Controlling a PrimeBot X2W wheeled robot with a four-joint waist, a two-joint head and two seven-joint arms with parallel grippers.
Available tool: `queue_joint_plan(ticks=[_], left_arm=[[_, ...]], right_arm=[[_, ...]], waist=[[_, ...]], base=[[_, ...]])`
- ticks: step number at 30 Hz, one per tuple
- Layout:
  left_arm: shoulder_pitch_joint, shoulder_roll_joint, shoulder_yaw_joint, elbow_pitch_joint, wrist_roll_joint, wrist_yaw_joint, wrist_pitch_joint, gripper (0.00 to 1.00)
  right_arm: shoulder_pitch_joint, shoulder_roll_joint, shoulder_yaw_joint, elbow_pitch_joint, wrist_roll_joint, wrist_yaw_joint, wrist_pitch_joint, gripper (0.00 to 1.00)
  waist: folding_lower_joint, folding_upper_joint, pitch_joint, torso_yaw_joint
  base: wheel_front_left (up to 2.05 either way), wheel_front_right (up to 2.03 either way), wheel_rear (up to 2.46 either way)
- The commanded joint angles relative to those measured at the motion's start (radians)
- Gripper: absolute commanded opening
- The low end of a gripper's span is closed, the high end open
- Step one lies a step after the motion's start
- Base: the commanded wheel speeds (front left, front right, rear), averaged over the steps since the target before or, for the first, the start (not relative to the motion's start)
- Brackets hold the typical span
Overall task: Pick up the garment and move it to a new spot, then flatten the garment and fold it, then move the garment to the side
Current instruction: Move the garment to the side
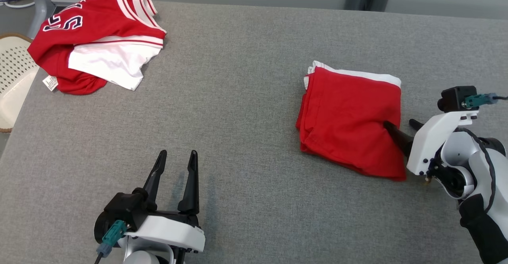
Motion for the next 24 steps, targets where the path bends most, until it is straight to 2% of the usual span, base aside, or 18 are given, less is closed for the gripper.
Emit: queue_joint_plan(ticks=[1,3,4,5,7,8,9,17,24], left_arm=[[-0.019,0.003,0.001,-0.005,-0.003,0.005,-0.005,1.00],[-0.021,0.003,0.002,-0.005,-0.005,0.004,-0.005,1.00],[-0.023,0.003,0.001,-0.007,-0.005,0.005,-0.005,1.00],[-0.025,0.003,0.001,-0.007,-0.006,0.007,-0.005,1.00],[-0.026,0.003,0.001,-0.012,-0.010,0.010,-0.005,1.00],[-0.026,0.003,0.002,-0.015,-0.010,0.012,-0.005,1.00],[-0.027,0.003,0.002,-0.020,-0.009,0.014,-0.005,1.00],[-0.039,0.003,0.013,-0.046,0.025,-0.004,-0.005,1.00],[-0.056,0.005,0.025,-0.054,0.063,-0.026,-0.003,1.00]], right_arm=[[-0.014,-0.004,0.016,0.011,0.024,0.000,0.015,1.00],[-0.028,-0.011,0.036,0.024,0.044,0.000,0.029,1.00],[-0.033,-0.015,0.048,0.029,0.051,0.000,0.033,0.80],[-0.037,-0.015,0.057,0.034,0.058,0.000,0.035,0.45],[-0.050,-0.020,0.075,0.041,0.066,0.000,0.027,0.24],[-0.059,-0.024,0.083,0.044,0.066,0.000,0.015,0.05],[-0.067,-0.028,0.088,0.047,0.070,0.000,0.006,0.00],[-0.115,-0.056,0.123,0.060,0.081,0.000,-0.062,0.00],[-0.163,-0.067,0.145,0.074,0.086,0.000,-0.126,0.00]], waist=[[0.0000,0.0000,0.011,0.010],[0.0000,0.0000,0.015,0.014],[0.0000,0.0000,0.017,0.015],[0.0000,0.0000,0.019,0.015],[0.0000,0.0000,0.021,0.014],[0.0000,0.0000,0.022,0.013],[0.0000,0.0000,0.024,0.011],[0.0000,0.0000,0.047,-0.042],[0.0000,0.0000,0.075,-0.187]], base=[[0.00,0.00,0.00],[0.00,0.00,0.00],[0.00,0.00,0.00],[0.00,0.00,0.00],[0.00,0.00,0.00],[0.00,0.00,0.00],[0.00,0.00,0.00],[0.00,0.00,0.00],[0.00,0.00,0.00]])
